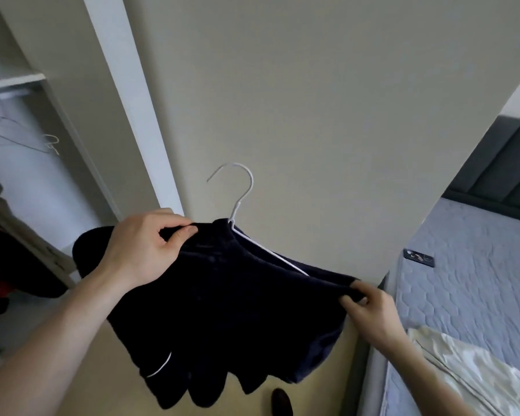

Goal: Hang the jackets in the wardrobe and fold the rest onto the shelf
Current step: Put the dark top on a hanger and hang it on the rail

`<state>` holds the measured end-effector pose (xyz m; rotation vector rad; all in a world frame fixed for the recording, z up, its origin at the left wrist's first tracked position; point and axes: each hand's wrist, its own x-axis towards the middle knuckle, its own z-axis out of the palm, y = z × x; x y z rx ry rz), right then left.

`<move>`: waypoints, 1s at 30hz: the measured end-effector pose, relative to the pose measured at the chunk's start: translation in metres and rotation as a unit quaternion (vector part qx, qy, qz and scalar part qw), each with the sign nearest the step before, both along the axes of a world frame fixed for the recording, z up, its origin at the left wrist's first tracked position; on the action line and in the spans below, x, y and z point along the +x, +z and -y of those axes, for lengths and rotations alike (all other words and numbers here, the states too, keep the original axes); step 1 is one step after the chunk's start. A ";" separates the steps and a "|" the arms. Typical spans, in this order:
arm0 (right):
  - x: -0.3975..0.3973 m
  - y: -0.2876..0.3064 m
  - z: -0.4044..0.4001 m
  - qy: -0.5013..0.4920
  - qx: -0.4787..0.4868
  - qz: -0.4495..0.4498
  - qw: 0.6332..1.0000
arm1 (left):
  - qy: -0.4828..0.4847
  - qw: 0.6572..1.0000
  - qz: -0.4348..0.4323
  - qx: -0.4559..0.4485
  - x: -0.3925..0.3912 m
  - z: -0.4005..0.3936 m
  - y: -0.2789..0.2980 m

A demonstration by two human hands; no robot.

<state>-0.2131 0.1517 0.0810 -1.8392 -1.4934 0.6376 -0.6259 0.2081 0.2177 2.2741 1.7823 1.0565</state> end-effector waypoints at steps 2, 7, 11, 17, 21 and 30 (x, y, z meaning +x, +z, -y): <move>0.000 0.020 -0.028 0.002 0.018 -0.021 1.000 | 0.011 1.000 -0.017 -0.019 -0.011 -0.006 -0.007; -0.038 0.088 -0.091 0.066 0.072 -0.159 0.982 | 0.058 0.993 -0.082 -0.060 -0.021 -0.037 -0.033; -0.096 0.136 -0.128 0.206 0.102 -0.184 0.956 | 0.068 0.983 -0.101 -0.134 -0.019 -0.066 -0.056; -0.164 0.147 -0.155 0.563 0.018 -0.127 0.816 | 0.121 0.972 0.050 -0.195 -0.019 -0.106 -0.060; -0.164 0.127 -0.201 0.608 -0.012 -0.047 0.793 | 0.116 0.970 0.142 -0.159 -0.026 -0.114 -0.041; -0.181 0.108 -0.303 0.475 0.131 -0.067 0.868 | 0.195 0.952 0.186 -0.141 -0.060 -0.104 -0.032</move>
